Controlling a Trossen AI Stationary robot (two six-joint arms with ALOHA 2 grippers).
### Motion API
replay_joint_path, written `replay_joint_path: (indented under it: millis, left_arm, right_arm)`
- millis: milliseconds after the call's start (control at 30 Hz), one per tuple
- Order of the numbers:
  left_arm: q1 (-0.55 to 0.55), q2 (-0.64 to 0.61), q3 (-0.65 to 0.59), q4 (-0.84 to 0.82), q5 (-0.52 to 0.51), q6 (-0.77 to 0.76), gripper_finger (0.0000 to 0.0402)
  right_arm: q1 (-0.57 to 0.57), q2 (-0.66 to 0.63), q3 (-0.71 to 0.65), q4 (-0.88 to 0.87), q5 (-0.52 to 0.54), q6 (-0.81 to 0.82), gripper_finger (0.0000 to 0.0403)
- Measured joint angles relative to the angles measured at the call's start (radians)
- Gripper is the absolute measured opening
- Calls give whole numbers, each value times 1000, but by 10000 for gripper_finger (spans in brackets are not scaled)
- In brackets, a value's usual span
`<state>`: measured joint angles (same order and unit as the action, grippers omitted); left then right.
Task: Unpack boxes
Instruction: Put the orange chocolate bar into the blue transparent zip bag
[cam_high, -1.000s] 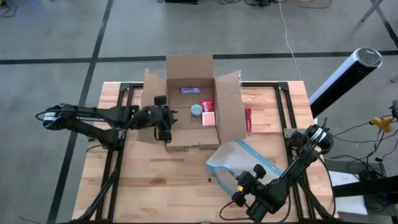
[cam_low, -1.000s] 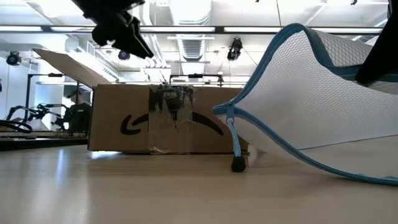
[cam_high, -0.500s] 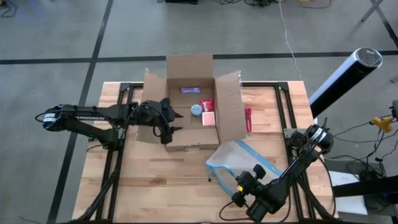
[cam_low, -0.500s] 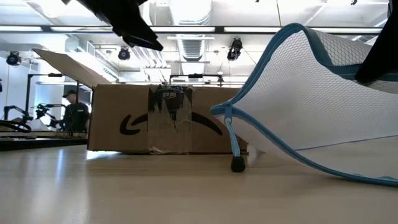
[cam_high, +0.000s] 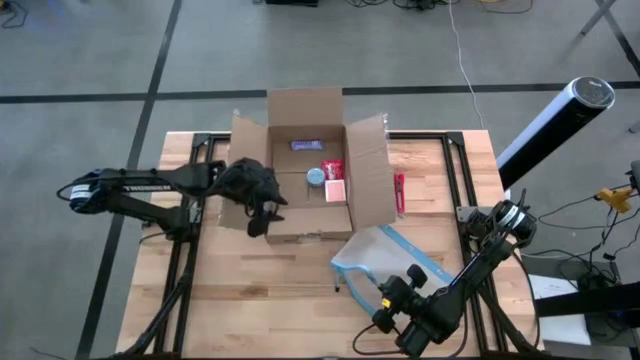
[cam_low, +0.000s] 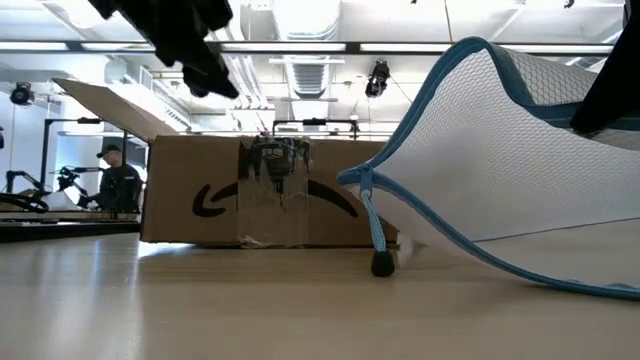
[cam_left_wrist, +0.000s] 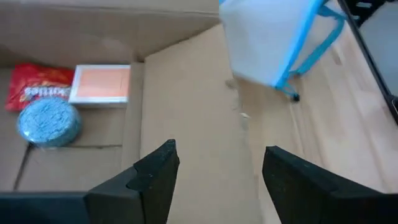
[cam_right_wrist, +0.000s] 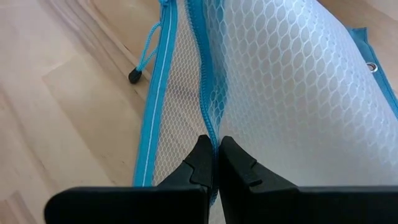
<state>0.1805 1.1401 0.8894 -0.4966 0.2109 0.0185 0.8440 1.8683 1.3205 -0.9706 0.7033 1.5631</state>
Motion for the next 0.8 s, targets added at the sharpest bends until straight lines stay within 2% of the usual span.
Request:
replay_joint_path:
  millis: [133,333,667,800]
  left_arm:
    - [109,86,13,29,76,-6,198]
    - [232,281,131,-54,274,-6,199]
    - [300,581,410,-317,331,173,245]
    - [336,678,483,-365,333,217,258]
  right_arm:
    - [0,0,0,13,0,0,0]
    - [0,0,0,16,0,0,0]
    - [0,0,0,19,0,0,0]
    - [0,0,0,21,0,0,0]
